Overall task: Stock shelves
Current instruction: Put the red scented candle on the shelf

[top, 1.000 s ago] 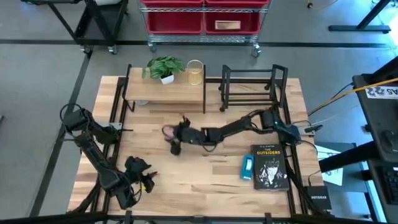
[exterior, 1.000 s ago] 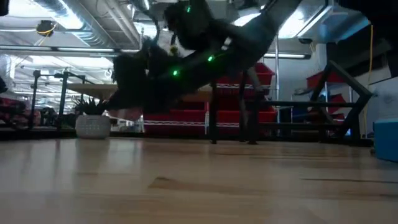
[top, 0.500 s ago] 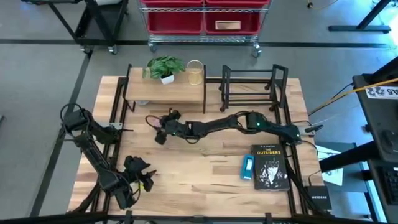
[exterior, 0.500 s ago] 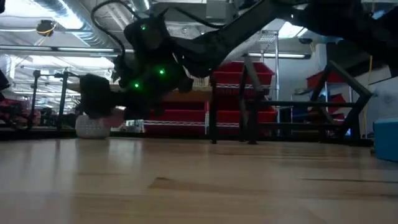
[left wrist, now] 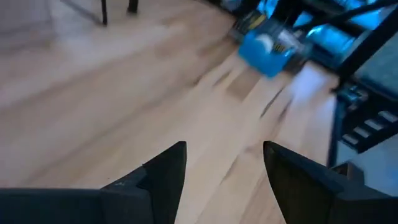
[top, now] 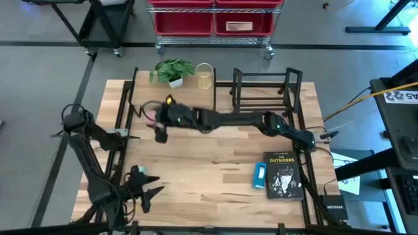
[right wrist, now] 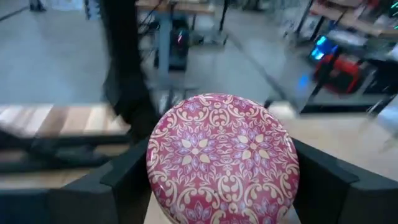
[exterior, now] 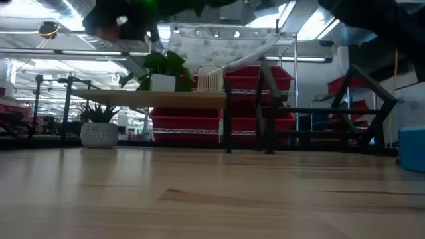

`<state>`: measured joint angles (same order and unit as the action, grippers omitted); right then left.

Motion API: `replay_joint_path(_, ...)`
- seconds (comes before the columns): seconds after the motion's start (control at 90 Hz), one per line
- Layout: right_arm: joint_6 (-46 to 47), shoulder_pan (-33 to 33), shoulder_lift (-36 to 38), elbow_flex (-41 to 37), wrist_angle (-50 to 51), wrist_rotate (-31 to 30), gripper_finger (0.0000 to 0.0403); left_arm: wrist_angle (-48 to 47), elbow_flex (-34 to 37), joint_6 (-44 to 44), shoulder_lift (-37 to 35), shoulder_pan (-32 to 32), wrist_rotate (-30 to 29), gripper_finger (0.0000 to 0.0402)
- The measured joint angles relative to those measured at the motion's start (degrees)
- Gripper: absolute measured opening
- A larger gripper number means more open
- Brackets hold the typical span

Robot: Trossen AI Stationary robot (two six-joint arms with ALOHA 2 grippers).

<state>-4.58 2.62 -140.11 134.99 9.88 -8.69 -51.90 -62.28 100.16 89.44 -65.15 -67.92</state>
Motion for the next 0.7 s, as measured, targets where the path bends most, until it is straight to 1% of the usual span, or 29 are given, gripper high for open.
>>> replay_joint_path(0.056,0.25,1.71,0.25,-0.90,-3.63,1.33,0.0275,-0.07,-0.13,-1.15,-0.83,0.00,-1.85,0.0199)
replay_joint_path(0.167,2.86,5.29,0.28,-0.98,-3.12,3.68,0.0275,-0.30,-0.14,-4.30,-2.03,0.34,-3.74,0.0199)
replay_joint_path(0.256,3.99,7.39,-0.80,-0.89,-4.16,3.91,0.0275,-0.35,-0.14,-7.65,-3.00,0.78,-6.00,0.0199)
replay_joint_path(0.333,4.45,8.84,-2.14,-0.95,-3.97,4.75,0.0275,-0.62,-0.14,-10.60,-3.89,1.76,-8.66,0.0199)
replay_joint_path(0.456,5.67,10.61,-3.86,-1.04,-3.52,5.67,0.0275,-2.75,-0.14,-12.59,-5.14,3.91,-12.86,0.0199)
replay_joint_path(0.544,5.78,11.49,-4.47,-1.02,-3.84,5.72,0.0275,-4.49,-0.12,-13.86,-6.05,6.03,-13.61,0.0199)
replay_joint_path(0.7,5.81,11.91,-5.57,-1.14,-3.59,5.19,0.0277,-4.65,-0.12,-16.26,-6.51,9.96,-13.37,0.0199)
